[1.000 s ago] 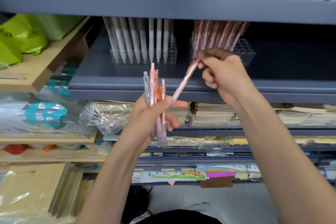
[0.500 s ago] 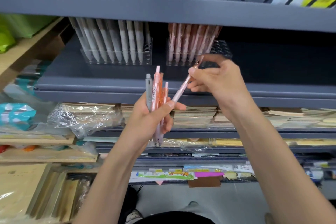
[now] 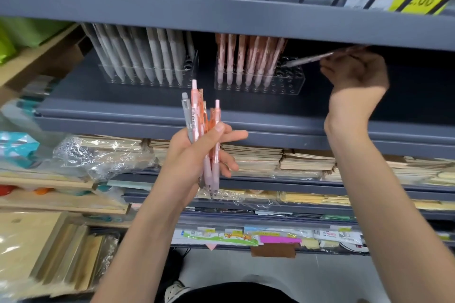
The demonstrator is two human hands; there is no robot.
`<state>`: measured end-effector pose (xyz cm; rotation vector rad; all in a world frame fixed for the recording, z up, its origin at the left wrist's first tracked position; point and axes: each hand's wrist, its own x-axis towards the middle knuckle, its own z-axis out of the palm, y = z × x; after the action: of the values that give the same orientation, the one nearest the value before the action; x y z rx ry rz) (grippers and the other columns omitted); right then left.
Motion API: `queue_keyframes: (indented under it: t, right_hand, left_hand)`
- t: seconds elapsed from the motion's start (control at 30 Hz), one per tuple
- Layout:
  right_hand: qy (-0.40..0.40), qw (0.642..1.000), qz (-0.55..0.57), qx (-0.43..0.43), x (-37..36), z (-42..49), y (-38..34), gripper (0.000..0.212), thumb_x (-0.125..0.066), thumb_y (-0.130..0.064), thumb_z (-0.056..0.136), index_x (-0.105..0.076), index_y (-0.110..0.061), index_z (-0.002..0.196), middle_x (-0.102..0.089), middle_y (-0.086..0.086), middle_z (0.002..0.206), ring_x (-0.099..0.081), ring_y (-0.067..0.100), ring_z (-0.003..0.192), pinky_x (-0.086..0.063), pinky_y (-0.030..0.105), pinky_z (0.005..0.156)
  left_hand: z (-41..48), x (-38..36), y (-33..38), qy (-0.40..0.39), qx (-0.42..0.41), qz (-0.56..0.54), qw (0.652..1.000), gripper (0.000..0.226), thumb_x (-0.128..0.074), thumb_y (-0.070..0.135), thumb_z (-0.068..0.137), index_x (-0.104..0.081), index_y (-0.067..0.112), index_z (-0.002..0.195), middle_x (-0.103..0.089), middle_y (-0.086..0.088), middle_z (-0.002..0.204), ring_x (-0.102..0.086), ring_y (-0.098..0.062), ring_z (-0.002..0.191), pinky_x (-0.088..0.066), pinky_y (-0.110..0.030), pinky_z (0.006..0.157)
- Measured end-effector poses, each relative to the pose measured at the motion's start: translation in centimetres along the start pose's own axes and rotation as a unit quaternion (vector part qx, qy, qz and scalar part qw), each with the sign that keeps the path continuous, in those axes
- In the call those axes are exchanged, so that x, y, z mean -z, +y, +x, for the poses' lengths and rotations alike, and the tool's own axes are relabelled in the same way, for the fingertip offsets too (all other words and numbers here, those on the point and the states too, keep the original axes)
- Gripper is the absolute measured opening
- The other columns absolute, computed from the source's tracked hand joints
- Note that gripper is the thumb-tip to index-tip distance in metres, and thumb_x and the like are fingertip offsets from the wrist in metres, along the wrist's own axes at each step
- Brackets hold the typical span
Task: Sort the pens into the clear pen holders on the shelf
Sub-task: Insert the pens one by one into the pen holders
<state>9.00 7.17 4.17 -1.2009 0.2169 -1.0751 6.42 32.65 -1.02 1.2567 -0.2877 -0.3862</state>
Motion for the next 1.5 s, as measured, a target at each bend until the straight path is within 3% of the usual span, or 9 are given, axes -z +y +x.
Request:
queue_keyframes:
  t: [0.27, 0.37, 0.43, 0.7, 0.83, 1.0, 1.23, 1.3, 1.5]
  right_hand:
    - [-0.036, 0.965, -0.256, 0.042, -2.5, 2.7, 1.3, 0.017, -0.055, -0.008, 0.075, -0.07, -0.012, 0.079, -0.072, 0.007, 0.08, -0.07, 0.025, 0.082, -0.055, 0.047, 0.084]
    - [-0.104, 0.886, -0.43, 0.135, -3.6, 3.4, 1.6, 0.036, -0.056, -0.026, 0.087, -0.067, -0.005, 0.115, -0.066, 0.012, 0.121, -0.057, 0.028, 0.121, -0.029, 0.026, 0.114]
    - [-0.147, 0.858, -0.465, 0.16, -4.3, 3.8, 1.6, 0.038, -0.052, -0.025, 0.095, -0.057, -0.009, 0.129, -0.057, 0.01, 0.135, -0.045, 0.023, 0.13, -0.008, 0.002, 0.104]
    - [-0.184, 0.831, -0.504, 0.148, -5.4, 3.4, 1.5, 0.03, -0.044, -0.014, 0.1, -0.055, -0.004, 0.126, -0.058, 0.018, 0.128, -0.047, 0.027, 0.12, -0.018, 0.009, 0.093]
    - [-0.175, 0.848, -0.484, 0.128, -5.2, 3.0, 1.5, 0.028, -0.048, -0.013, 0.098, -0.059, -0.003, 0.121, -0.06, 0.016, 0.123, -0.047, 0.016, 0.112, -0.008, -0.011, 0.081]
    - [-0.174, 0.85, -0.482, 0.125, -4.8, 2.6, 2.2, 0.034, -0.054, -0.014, 0.09, -0.063, -0.003, 0.121, -0.061, 0.015, 0.127, -0.053, 0.029, 0.124, -0.034, 0.03, 0.111]
    - [-0.037, 0.93, -0.354, 0.089, -4.0, -1.5, 1.0, 0.018, -0.058, -0.026, 0.083, -0.073, -0.019, 0.09, -0.073, 0.004, 0.087, -0.066, 0.018, 0.081, -0.055, 0.038, 0.08]
    - [-0.077, 0.95, -0.298, 0.057, -4.9, -4.9, 0.6, 0.011, -0.06, -0.027, 0.081, -0.071, -0.027, 0.085, -0.071, -0.006, 0.077, -0.063, 0.013, 0.071, -0.052, 0.032, 0.069]
    - [-0.361, 0.881, -0.305, -0.037, -8.5, -12.4, -0.3, 0.006, -0.073, -0.032, 0.084, -0.077, -0.027, 0.085, -0.074, -0.013, 0.082, -0.068, 0.01, 0.078, -0.053, 0.022, 0.071]
  left_hand:
    - [0.2, 0.2, 0.1, 0.072, -0.005, -0.028, 0.997, 0.024, -0.059, 0.033, 0.097, -0.069, 0.012, 0.102, -0.076, -0.014, 0.101, -0.048, -0.013, 0.041, -0.044, -0.024, 0.043]
    - [0.1, 0.4, 0.3, 0.071, -0.005, -0.035, 0.997, 0.019, -0.055, 0.027, 0.101, -0.056, 0.011, 0.111, -0.075, -0.015, 0.098, -0.041, -0.012, 0.041, -0.036, -0.023, 0.039]
    - [0.1, 0.7, 0.5, 0.074, -0.003, -0.032, 0.997, 0.019, -0.049, 0.022, 0.104, -0.049, 0.009, 0.118, -0.075, -0.01, 0.085, -0.038, -0.012, 0.04, -0.034, -0.022, 0.036]
    - [-0.3, 3.2, 0.8, 0.082, 0.015, -0.007, 0.996, 0.031, -0.046, 0.009, 0.101, -0.045, 0.003, 0.131, -0.072, -0.009, 0.078, -0.043, -0.014, 0.043, -0.037, -0.023, 0.04]
    - [-0.1, 4.3, 0.9, 0.078, 0.007, -0.016, 0.997, 0.024, -0.05, 0.01, 0.099, -0.051, 0.003, 0.122, -0.072, -0.01, 0.079, -0.047, -0.015, 0.045, -0.039, -0.026, 0.042]
    - [-0.2, 5.3, 1.1, 0.051, -0.01, -0.021, 0.998, 0.022, -0.056, 0.016, 0.099, -0.055, 0.011, 0.121, -0.075, -0.011, 0.107, -0.065, -0.019, 0.057, -0.051, -0.026, 0.05]
    - [0.0, 6.8, 1.5, 0.021, -0.009, -0.042, 0.999, 0.02, -0.06, 0.019, 0.095, -0.057, 0.007, 0.111, -0.075, -0.013, 0.111, -0.071, -0.021, 0.064, -0.053, -0.026, 0.053]
    - [0.0, 6.9, 1.7, 0.01, -0.006, -0.038, 0.999, 0.02, -0.062, 0.021, 0.092, -0.057, 0.007, 0.106, -0.075, -0.011, 0.11, -0.073, -0.023, 0.068, -0.055, -0.026, 0.055]
    - [0.2, 7.3, 2.0, -0.025, -0.009, -0.033, 0.999, 0.005, -0.061, 0.013, 0.094, -0.061, 0.011, 0.099, -0.076, -0.013, 0.107, -0.075, -0.029, 0.074, -0.058, -0.027, 0.056]
